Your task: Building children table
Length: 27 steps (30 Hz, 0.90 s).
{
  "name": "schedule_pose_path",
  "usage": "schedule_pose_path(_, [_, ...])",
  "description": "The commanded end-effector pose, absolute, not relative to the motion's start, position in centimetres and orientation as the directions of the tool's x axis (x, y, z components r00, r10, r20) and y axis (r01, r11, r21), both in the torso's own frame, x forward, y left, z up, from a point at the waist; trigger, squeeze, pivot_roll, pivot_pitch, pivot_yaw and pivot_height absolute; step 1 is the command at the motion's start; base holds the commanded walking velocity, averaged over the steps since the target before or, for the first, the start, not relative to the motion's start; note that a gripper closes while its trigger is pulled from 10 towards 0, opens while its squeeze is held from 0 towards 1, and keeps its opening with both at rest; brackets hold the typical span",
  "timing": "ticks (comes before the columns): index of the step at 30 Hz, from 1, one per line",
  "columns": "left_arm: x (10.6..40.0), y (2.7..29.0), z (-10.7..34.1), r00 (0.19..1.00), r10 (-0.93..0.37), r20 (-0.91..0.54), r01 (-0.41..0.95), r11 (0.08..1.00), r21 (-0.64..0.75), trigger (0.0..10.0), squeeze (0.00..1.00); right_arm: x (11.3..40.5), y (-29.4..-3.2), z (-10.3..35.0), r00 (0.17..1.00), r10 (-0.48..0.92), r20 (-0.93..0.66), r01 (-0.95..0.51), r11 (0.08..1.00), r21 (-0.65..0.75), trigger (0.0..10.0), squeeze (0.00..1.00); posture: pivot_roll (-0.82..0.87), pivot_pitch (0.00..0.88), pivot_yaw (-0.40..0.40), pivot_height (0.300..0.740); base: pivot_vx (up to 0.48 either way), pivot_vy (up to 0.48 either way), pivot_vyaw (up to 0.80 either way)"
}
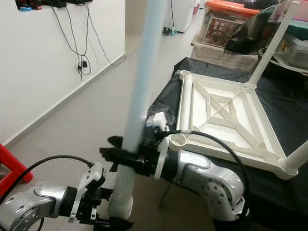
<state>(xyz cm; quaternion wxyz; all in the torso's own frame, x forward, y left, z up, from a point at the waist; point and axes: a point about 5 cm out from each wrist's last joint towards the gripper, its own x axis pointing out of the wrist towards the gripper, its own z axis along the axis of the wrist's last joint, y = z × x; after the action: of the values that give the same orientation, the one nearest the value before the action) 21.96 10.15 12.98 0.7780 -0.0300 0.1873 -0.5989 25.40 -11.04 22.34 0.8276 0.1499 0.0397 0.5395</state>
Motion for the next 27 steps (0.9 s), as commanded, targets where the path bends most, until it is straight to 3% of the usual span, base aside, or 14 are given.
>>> schedule_pose_path(1, [21.7, 9.7, 13.1, 0.236, -0.943, -0.236, 0.916, 0.297, -0.269, 10.0, 0.0, 27.1, -13.7, 23.3, 0.595, 0.794, 0.123, -0.797, 0.564, 0.216, 0.0, 0.0, 0.1, 0.014, -0.09, 0.74, 0.0, 0.0, 0.0])
schedule_pose_path(2, [22.1, 9.6, 13.2, 0.303, -0.928, -0.216, 0.899, 0.354, -0.259, 10.0, 0.0, 28.0, -14.7, 23.7, 0.67, 0.73, 0.135, -0.741, 0.643, 0.195, 0.0, 0.0, 0.1, 0.014, -0.09, 0.74, 0.0, 0.0, 0.0])
schedule_pose_path(5, [22.4, 9.6, 13.2, 0.348, -0.916, -0.202, 0.885, 0.392, -0.253, 10.0, 0.0, 28.5, -15.4, 23.9, 0.716, 0.683, 0.144, -0.697, 0.693, 0.183, 0.0, 0.0, 0.1, 0.014, -0.09, 0.74, 0.0, 0.0, 0.0])
schedule_pose_path(7, [23.4, 9.6, 13.1, 0.501, -0.847, -0.18, 0.818, 0.531, -0.221, 10.0, 0.0, 30.0, -17.8, 24.7, 0.851, 0.49, 0.19, -0.519, 0.84, 0.156, 0.0, 0.0, 0.11, 0.007, -0.093, 0.74, 0.0, 0.0, 0.0])
schedule_pose_path(8, [23.4, 9.6, 13.1, 0.501, -0.847, -0.18, 0.818, 0.531, -0.221, 10.0, 0.0, 30.0, -17.8, 24.7, 0.851, 0.49, 0.19, -0.519, 0.84, 0.156, 0.0, 0.0, 0.11, 0.007, -0.093, 0.74, 0.0, 0.0, 0.0])
schedule_pose_path(10, [24.0, 9.5, 13.0, 0.607, -0.779, -0.156, 0.751, 0.627, -0.209, 10.0, 0.0, 30.7, -19.3, 25.4, 0.915, 0.324, 0.242, -0.361, 0.924, 0.127, 0.0, 0.0, 0.11, 0.004, -0.092, 0.74, 0.0, 0.0, 0.0])
schedule_pose_path(12, [24.0, 9.5, 13.0, 0.607, -0.779, -0.156, 0.751, 0.627, -0.209, 10.0, 0.0, 30.7, -19.3, 25.4, 0.915, 0.324, 0.242, -0.361, 0.924, 0.127, 0.0, 0.0, 0.11, 0.004, -0.092, 0.74, 0.0, 0.0, 0.0])
schedule_pose_path(14, [24.5, 9.2, 13.0, 0.677, -0.722, -0.141, 0.7, 0.691, -0.181, 10.0, 0.0, 30.9, -20.1, 26.1, 0.941, 0.155, 0.299, -0.192, 0.976, 0.098, 0.0, 0.0, 0.11, 0.006, -0.093, 0.74, 0.0, 0.0, 0.0])
schedule_pose_path(15, [24.7, 9.0, 13.1, 0.701, -0.701, -0.134, 0.681, 0.713, -0.169, 10.0, 0.0, 31.0, -20.3, 26.3, 0.944, 0.089, 0.317, -0.127, 0.987, 0.1, 2.2, 0.0, 0.11, 0.009, -0.093, 0.74, 0.0, 0.0, 0.0])
schedule_pose_path(17, [24.8, 8.9, 13.2, 0.713, -0.69, -0.13, 0.671, 0.724, -0.163, 10.0, 0.0, 31.1, -20.4, 26.4, 0.944, 0.056, 0.325, -0.094, 0.99, 0.102, 2.2, 0.0, 0.11, 0.009, -0.093, 0.74, 0.0, 0.0, 0.0])
schedule_pose_path(18, [24.9, 8.9, 13.2, 0.728, -0.674, -0.127, 0.655, 0.738, -0.162, 10.0, 0.0, 31.1, -20.3, 26.2, 0.944, 0.042, 0.328, -0.081, 0.991, 0.109, 10.0, 0.0, 0.11, 0.011, -0.093, 0.74, 0.0, 0.0, 0.0])
schedule_pose_path(27, [25.1, 8.9, 12.9, 0.771, -0.625, -0.12, 0.601, 0.777, -0.186, 10.0, 0.0, 31.6, -19.2, 25.3, 0.941, 0.023, 0.338, -0.073, 0.988, 0.135, 10.0, 0.0, 0.11, 0.021, -0.099, 0.74, 0.0, 0.0, 0.0])
